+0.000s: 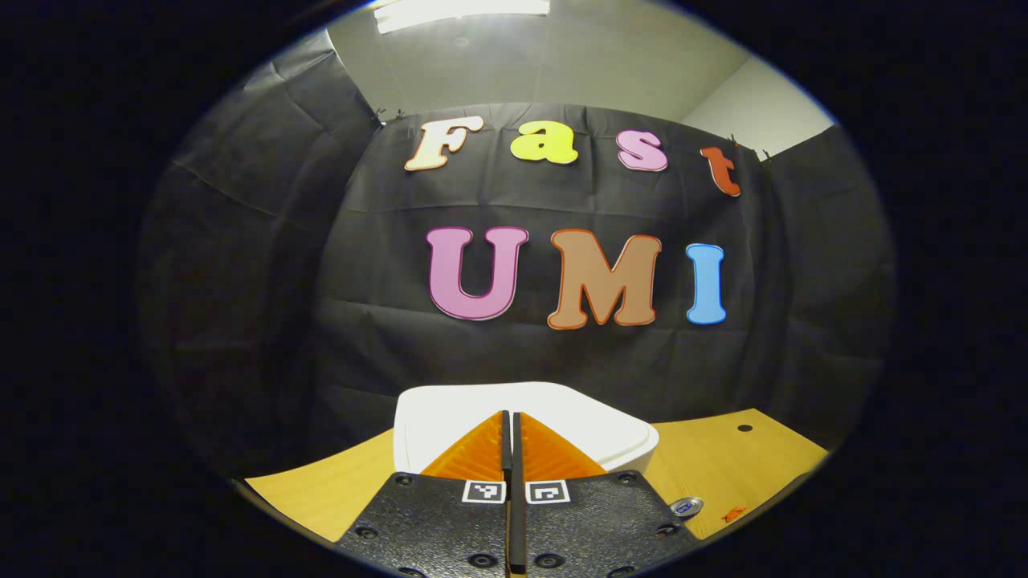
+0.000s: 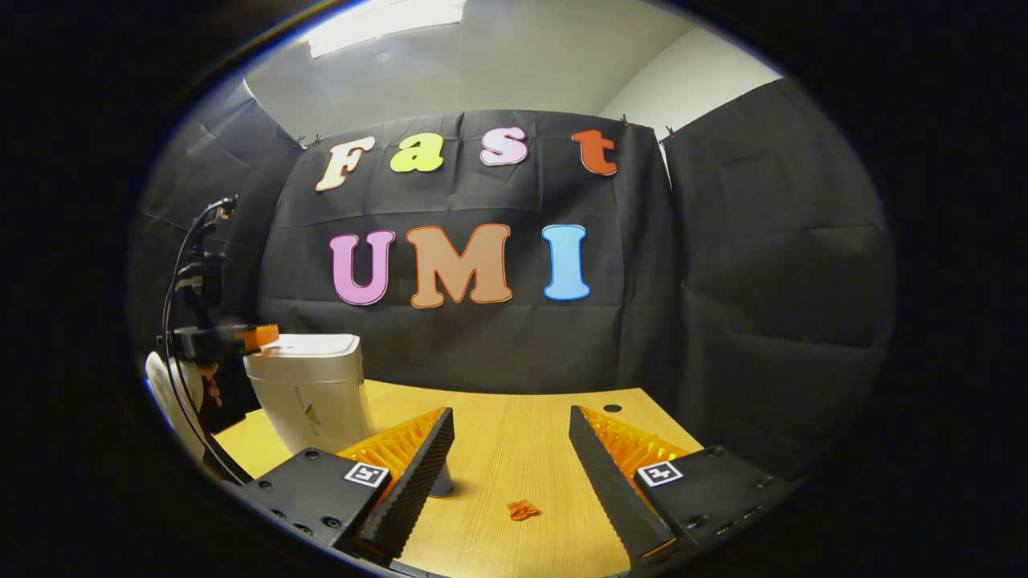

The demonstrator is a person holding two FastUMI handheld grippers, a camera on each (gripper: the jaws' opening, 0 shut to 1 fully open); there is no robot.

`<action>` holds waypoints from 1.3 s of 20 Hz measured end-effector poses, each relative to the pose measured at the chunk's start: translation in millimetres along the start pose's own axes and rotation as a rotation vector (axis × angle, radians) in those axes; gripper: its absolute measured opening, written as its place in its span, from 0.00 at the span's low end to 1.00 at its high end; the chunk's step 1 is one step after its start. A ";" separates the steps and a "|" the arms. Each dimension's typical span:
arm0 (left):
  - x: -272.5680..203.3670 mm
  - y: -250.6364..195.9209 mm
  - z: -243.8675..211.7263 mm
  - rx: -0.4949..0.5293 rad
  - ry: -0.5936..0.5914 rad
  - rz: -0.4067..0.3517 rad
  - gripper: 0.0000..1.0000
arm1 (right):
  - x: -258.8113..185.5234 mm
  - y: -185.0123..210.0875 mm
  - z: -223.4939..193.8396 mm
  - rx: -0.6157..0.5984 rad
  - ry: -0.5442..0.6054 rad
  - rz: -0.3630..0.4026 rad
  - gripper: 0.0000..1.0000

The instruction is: Press the lid of the desktop garbage bin to open it, pick up the crumpled paper on the desktop and throw it into the bin, then pick up the pop can on the desktop and drop it into the bin, and finally close the garbage bin lid.

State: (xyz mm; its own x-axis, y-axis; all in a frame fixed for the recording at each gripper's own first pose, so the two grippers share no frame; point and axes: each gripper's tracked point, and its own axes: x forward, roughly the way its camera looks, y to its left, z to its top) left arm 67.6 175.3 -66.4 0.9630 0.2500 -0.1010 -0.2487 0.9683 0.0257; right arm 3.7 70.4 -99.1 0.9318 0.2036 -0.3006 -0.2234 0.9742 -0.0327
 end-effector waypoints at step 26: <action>-2.2 -23.0 -36.8 -0.034 0.110 -0.080 0.00 | -0.5 0.1 -20.3 0.015 0.052 0.004 0.96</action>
State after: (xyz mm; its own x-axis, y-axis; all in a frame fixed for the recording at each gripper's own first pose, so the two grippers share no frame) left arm 67.3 152.4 -103.3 0.9631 0.1683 -0.2101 -0.1764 0.9841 -0.0200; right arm -2.6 68.4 -118.3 0.9145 0.2028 -0.3502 -0.2227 0.9747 -0.0170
